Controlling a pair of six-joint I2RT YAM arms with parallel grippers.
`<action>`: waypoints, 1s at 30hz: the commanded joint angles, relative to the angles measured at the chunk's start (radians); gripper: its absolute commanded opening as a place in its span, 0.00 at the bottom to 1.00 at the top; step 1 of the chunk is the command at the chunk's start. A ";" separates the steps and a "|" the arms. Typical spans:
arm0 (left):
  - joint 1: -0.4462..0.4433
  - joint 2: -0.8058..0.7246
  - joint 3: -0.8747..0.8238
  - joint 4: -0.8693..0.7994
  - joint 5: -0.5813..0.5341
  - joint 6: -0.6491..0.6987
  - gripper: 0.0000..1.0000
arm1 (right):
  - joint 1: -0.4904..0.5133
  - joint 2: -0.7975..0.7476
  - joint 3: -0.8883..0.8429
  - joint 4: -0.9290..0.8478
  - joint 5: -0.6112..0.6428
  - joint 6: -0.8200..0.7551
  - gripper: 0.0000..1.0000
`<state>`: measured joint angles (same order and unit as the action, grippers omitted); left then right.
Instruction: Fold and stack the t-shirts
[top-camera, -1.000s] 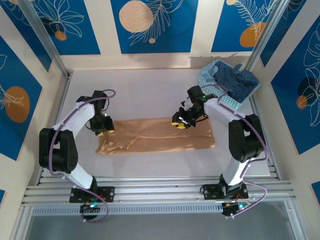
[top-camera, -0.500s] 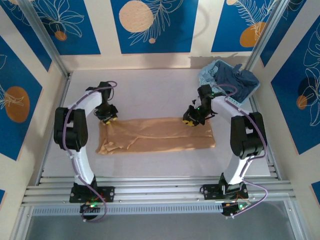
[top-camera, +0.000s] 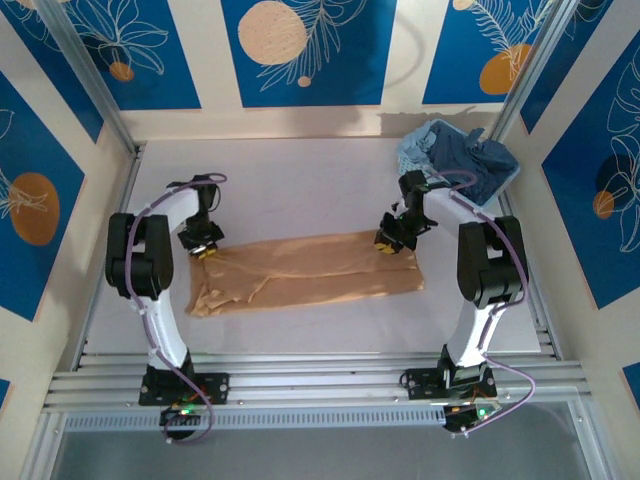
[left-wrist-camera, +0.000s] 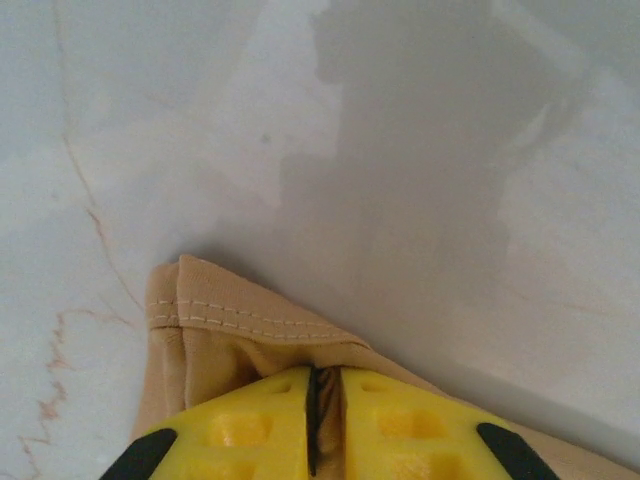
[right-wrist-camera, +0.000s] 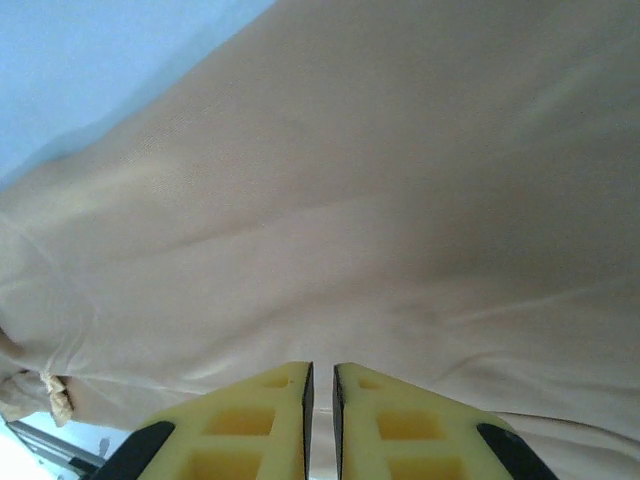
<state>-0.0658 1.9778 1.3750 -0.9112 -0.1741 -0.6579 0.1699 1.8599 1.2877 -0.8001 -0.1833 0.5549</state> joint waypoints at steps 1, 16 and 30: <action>0.009 -0.019 0.050 -0.046 -0.084 0.046 0.22 | -0.008 0.021 0.064 -0.048 0.027 -0.039 0.17; -0.254 -0.353 -0.322 0.057 0.342 -0.435 0.20 | -0.016 0.276 0.320 -0.174 0.163 -0.115 0.18; -0.187 0.208 0.206 0.050 0.218 -0.241 0.16 | -0.093 0.202 0.156 -0.268 0.127 0.039 0.17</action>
<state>-0.2573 2.0571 1.4708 -0.9936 0.1234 -0.9276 0.0784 2.1063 1.5219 -0.9947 -0.0406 0.5304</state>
